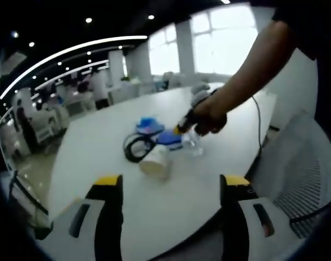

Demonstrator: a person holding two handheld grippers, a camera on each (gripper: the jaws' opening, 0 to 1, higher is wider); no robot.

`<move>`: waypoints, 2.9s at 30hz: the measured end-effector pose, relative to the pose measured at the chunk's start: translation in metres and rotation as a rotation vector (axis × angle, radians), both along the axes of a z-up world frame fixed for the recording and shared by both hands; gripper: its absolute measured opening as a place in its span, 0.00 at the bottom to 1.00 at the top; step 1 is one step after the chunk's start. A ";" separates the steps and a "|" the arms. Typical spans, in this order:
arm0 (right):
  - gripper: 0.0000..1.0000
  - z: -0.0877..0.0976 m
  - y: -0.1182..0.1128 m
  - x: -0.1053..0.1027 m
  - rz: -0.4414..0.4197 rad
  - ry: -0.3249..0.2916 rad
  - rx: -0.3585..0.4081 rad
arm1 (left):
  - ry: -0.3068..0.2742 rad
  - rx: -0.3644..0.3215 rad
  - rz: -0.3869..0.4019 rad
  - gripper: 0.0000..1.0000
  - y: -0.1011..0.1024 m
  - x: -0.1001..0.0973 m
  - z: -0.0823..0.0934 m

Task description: Arrange the tabletop items into an orderly group along one side of the table until the central work area is clear of visible clutter.

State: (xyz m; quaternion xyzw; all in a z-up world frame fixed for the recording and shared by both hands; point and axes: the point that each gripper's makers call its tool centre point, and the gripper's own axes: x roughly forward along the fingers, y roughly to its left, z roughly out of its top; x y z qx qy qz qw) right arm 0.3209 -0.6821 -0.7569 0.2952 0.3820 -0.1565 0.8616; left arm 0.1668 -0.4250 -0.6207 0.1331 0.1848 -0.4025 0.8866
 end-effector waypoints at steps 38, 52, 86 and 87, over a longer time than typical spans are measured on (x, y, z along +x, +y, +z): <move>0.36 0.058 0.023 -0.023 0.269 -0.310 -0.077 | 0.052 -0.010 -0.063 0.74 -0.009 -0.010 -0.005; 0.36 0.072 0.053 -0.039 0.368 -0.398 -0.077 | 0.151 0.069 -0.188 0.75 -0.019 -0.015 -0.024; 0.36 0.224 0.174 -0.074 0.616 -0.713 0.079 | -0.038 -0.154 -0.175 0.61 -0.089 0.050 0.059; 0.36 0.228 0.176 -0.074 0.619 -0.715 0.084 | -0.058 -0.153 -0.176 0.60 -0.090 0.050 0.063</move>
